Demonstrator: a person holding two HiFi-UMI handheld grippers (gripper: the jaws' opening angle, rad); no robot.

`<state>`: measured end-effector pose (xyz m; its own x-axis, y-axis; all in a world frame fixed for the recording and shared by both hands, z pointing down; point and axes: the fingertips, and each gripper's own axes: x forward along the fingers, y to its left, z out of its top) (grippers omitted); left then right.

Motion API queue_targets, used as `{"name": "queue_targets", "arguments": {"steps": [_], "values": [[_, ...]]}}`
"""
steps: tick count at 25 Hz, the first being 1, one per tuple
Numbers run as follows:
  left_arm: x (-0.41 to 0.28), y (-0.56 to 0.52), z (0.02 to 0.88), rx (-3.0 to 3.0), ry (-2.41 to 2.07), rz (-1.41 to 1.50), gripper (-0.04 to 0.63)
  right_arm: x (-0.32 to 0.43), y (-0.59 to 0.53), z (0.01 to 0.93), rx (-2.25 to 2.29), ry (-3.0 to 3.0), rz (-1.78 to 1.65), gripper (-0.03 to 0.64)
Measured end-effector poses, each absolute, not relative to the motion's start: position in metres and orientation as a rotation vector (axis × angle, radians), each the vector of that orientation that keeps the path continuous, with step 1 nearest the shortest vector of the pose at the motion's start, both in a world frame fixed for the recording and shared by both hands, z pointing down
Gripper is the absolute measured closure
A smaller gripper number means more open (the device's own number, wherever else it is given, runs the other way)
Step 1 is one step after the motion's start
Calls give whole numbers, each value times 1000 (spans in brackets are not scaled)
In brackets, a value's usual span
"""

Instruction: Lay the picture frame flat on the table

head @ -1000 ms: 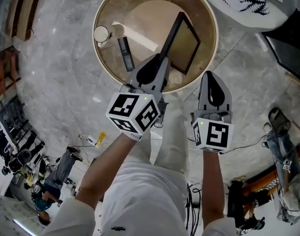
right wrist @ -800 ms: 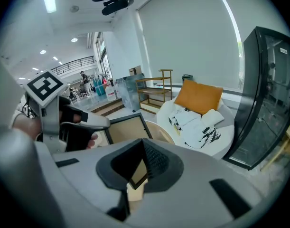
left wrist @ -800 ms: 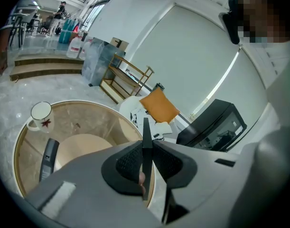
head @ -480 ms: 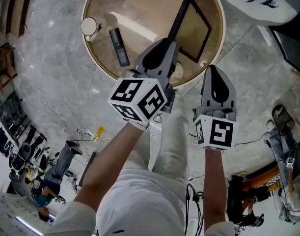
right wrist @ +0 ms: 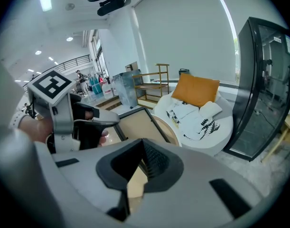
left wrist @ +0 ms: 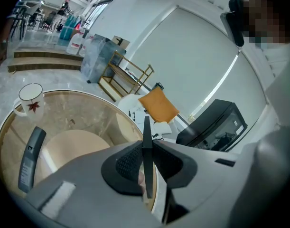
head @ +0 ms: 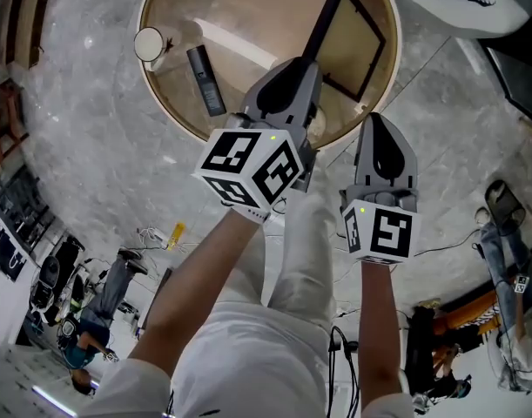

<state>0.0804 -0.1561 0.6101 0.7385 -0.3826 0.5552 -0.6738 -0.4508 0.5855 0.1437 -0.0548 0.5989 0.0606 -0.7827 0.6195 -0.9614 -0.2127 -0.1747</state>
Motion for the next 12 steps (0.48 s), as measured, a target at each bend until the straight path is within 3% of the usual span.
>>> {"name": "queue_targets", "arguments": {"steps": [12], "values": [[68, -156, 623, 2180, -820, 558, 517, 136, -52, 601, 2068, -1746, 906, 612]]}}
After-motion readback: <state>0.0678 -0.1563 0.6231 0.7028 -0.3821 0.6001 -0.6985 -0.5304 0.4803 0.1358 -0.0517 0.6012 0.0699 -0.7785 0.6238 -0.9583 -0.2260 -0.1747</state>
